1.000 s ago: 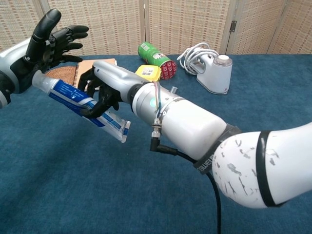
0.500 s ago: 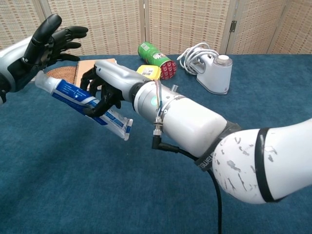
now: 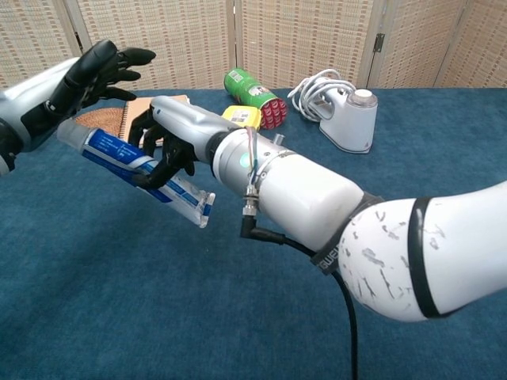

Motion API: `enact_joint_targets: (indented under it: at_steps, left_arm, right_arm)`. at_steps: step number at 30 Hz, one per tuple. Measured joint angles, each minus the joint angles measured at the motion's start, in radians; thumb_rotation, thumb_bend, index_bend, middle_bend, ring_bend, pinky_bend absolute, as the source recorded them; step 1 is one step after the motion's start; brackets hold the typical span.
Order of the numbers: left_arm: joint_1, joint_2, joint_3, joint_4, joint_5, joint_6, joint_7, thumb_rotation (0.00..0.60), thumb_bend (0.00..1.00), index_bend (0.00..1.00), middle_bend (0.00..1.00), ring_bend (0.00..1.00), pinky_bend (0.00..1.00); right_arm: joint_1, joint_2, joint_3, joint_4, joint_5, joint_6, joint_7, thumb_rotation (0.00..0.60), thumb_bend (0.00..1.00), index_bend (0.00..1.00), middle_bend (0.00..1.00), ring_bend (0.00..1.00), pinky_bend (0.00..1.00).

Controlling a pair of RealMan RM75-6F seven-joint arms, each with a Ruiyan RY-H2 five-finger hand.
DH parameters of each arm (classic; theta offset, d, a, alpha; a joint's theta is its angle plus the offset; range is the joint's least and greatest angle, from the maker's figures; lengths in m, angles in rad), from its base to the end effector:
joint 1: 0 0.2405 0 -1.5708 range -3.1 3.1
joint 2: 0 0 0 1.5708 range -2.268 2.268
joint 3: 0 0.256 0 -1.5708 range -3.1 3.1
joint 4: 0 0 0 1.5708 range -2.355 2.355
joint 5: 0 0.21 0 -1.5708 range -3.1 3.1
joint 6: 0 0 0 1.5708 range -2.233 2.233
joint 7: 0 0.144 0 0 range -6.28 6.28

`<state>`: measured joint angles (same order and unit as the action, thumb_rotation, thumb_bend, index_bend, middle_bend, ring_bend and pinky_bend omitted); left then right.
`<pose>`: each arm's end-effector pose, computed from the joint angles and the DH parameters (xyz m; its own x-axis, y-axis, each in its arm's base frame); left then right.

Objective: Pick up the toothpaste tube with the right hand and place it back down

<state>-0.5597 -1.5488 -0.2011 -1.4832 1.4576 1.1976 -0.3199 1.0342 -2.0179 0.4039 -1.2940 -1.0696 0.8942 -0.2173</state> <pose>-0.1565 0.3134 0.0187 -0.1496 0.2355 0.9603 0.9042 -0.3604 0.2293 0.0378 -0.3243 -0.1204 0.0878 -0.4181 0.9041 -0.8578 -0.4932 -0.1448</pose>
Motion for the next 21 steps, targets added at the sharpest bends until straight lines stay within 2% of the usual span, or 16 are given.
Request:
enact_joint_targets:
  at_steps: [6,21]
  left_arm:
    - [-0.007,-0.006,0.013,0.023,0.011,0.006,0.043,0.000,0.00,0.00,0.00,0.00,0.15]
    - [-0.019,0.006,0.030,0.013,0.001,-0.015,0.057,0.000,0.00,0.00,0.00,0.00,0.15]
  right_arm:
    - [0.003,-0.003,0.001,-0.004,0.019,0.000,-0.009,0.600,0.70,0.74,0.71,0.59,0.67]
    - [0.010,0.001,-0.004,-0.012,0.029,0.007,-0.019,0.600,0.70,0.74,0.71,0.59,0.67]
